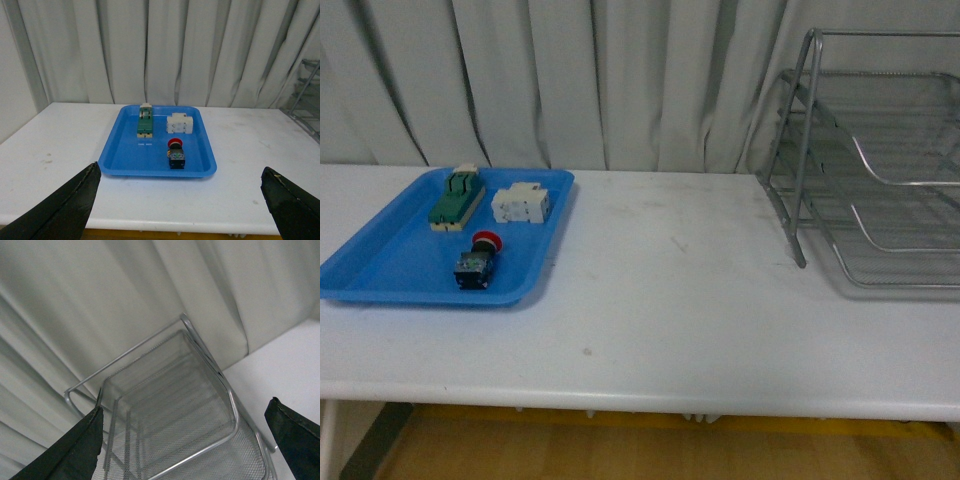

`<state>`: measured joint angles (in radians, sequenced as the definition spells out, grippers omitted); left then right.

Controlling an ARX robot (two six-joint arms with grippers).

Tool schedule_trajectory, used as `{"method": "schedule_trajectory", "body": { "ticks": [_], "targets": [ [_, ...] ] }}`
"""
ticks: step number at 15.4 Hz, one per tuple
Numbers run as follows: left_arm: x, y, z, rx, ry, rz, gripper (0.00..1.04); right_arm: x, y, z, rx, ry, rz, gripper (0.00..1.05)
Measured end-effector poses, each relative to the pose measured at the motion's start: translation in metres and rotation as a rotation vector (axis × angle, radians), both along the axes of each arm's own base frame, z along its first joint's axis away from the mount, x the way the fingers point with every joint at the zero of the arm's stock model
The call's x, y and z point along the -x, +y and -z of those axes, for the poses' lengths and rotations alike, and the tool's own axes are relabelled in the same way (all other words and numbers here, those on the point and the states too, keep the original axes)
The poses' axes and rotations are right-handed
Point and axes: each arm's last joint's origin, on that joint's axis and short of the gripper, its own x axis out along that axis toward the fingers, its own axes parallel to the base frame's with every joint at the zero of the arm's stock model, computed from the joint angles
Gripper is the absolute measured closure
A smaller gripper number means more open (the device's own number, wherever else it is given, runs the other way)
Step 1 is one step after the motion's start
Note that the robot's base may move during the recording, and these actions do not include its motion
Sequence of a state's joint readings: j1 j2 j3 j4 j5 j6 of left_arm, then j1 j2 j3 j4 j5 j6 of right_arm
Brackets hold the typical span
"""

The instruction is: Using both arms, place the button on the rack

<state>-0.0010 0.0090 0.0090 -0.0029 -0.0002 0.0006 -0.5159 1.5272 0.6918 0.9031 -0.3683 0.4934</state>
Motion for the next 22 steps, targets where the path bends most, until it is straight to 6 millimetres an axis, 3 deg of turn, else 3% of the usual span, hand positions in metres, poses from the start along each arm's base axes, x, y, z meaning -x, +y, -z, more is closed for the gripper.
{"method": "schedule_trajectory", "body": {
  "ticks": [1,3,5,9,13,19,22],
  "targets": [
    [0.0,0.0,0.0,0.0,0.0,0.0,0.07,-0.014,-0.018,0.023,-0.15,0.029,-0.008,0.06],
    [0.0,0.0,0.0,0.0,0.0,0.0,0.07,-0.021,-0.029,0.068,-0.435,0.036,-0.069,0.06],
    [0.0,0.0,0.0,0.0,0.0,0.0,0.07,-0.024,-0.021,0.105,-0.676,0.022,-0.13,0.06],
    [0.0,0.0,0.0,0.0,0.0,0.0,0.07,-0.039,-0.006,0.159,-1.003,0.131,-0.137,0.06],
    [0.0,0.0,0.0,0.0,0.0,0.0,0.07,-0.058,0.003,0.175,-1.062,0.16,-0.157,0.06],
    [0.0,0.0,0.0,0.0,0.0,0.0,0.07,-0.085,0.016,0.177,-1.004,0.154,-0.215,0.06],
    [0.0,0.0,0.0,0.0,0.0,0.0,0.07,-0.089,0.02,0.181,-0.99,0.163,-0.224,0.06]
  ]
}}
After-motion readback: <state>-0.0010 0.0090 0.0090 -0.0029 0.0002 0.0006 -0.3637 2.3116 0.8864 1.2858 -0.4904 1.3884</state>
